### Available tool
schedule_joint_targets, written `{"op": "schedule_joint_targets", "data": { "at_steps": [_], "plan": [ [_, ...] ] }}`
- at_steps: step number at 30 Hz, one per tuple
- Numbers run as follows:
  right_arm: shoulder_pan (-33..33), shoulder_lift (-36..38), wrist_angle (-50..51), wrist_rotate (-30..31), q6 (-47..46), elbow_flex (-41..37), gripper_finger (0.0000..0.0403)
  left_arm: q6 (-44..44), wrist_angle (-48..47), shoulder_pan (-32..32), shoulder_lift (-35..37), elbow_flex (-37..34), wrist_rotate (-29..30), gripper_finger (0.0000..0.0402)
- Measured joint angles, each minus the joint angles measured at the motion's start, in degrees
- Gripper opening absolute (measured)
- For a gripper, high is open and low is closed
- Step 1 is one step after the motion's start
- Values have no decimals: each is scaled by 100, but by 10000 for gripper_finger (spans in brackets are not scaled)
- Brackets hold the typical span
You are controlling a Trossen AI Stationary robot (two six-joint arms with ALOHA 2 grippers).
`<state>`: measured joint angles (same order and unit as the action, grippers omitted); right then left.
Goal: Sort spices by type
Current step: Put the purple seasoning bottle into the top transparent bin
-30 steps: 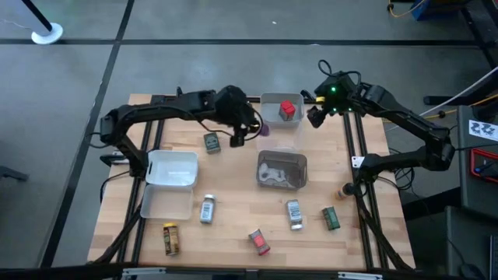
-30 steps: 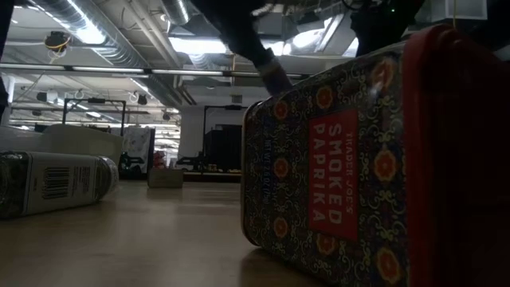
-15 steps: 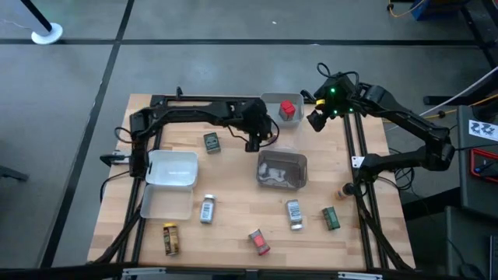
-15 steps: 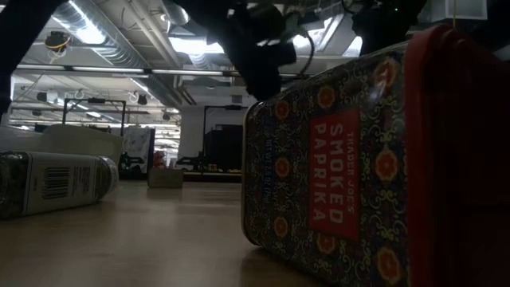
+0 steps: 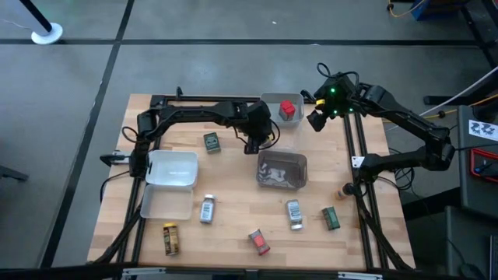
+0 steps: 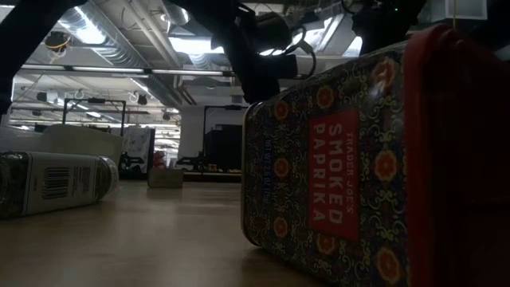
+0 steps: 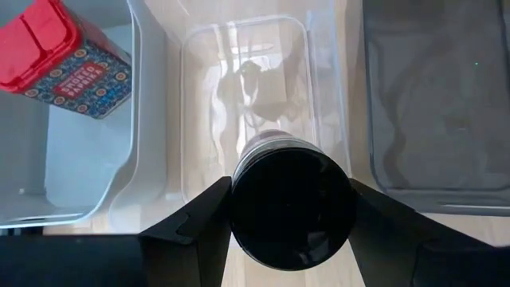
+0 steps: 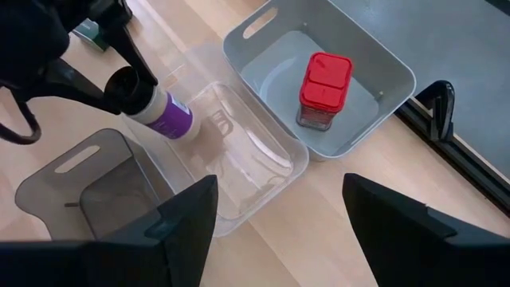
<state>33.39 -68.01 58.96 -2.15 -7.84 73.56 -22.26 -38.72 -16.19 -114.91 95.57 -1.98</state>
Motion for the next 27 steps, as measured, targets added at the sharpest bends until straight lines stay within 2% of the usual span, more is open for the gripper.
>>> {"op": "schedule_joint_targets", "data": {
  "at_steps": [7, 19, 27],
  "plan": [
    [0, 0, 4, -44, 2, 0, 270, 126, 90, 5, -198, 13, -261, 195],
    [0, 0, 131, -46, 4, 0, 270, 194, 222, 7, -265, 13, -259, 197],
    [0, 0, 129, -46, 4, 0, 270, 398, 371, 16, -288, -5, -247, 227]
  ]
}}
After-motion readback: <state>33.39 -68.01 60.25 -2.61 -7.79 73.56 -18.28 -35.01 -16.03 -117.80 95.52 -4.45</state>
